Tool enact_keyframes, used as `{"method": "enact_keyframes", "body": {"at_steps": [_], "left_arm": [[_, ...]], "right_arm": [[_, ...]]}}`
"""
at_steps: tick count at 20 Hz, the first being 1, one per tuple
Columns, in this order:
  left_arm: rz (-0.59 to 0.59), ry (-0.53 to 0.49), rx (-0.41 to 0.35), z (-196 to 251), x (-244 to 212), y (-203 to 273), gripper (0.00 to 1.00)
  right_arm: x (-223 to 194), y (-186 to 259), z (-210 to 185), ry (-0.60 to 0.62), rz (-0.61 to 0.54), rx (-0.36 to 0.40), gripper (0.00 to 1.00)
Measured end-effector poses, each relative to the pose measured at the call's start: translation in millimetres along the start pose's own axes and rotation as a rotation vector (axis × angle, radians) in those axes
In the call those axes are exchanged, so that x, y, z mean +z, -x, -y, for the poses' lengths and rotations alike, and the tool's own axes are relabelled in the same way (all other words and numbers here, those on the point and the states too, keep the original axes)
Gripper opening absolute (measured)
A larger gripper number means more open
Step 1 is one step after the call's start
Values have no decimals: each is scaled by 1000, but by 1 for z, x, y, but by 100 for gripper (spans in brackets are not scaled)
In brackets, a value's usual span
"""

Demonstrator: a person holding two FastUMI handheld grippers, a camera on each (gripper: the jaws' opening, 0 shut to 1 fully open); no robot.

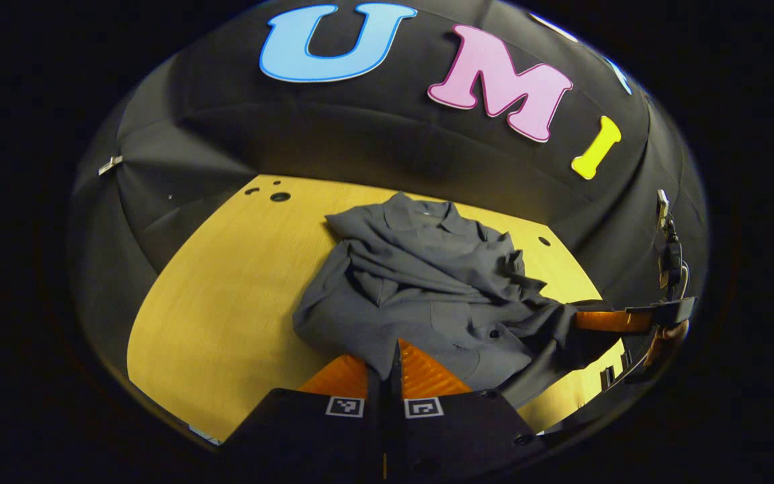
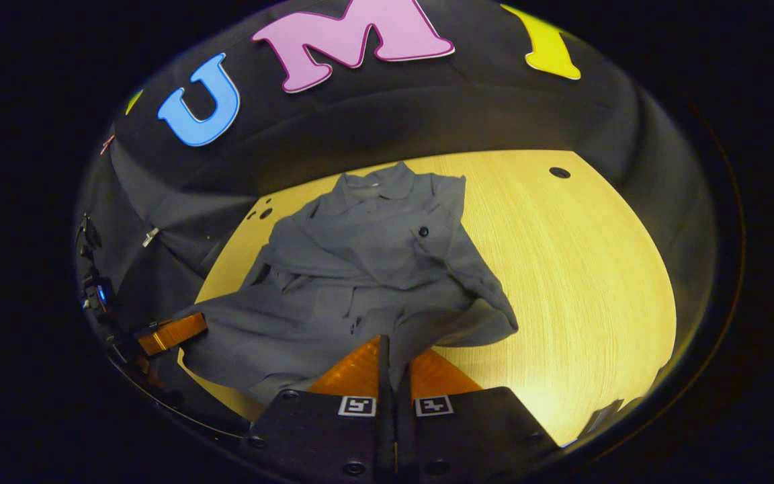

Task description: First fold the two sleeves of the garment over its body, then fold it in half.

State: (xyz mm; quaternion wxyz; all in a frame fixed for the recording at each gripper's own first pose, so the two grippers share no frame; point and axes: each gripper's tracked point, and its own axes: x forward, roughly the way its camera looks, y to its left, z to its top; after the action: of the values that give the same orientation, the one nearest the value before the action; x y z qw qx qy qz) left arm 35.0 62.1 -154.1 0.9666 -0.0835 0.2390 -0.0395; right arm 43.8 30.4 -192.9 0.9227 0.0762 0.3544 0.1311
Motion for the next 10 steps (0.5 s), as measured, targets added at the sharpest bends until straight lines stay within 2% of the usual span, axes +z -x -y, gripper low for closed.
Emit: {"method": "enact_keyframes", "body": {"at_steps": [5, 10], "left_arm": [[73, 13, -28, 6, 55, -19, 7], [115, 20, -43, 7, 105, -51, 7]], "right_arm": [[52, -11, -4, 13, 85, 5, 7], [88, -32, -3, 58, 116, 8, 7]]}}
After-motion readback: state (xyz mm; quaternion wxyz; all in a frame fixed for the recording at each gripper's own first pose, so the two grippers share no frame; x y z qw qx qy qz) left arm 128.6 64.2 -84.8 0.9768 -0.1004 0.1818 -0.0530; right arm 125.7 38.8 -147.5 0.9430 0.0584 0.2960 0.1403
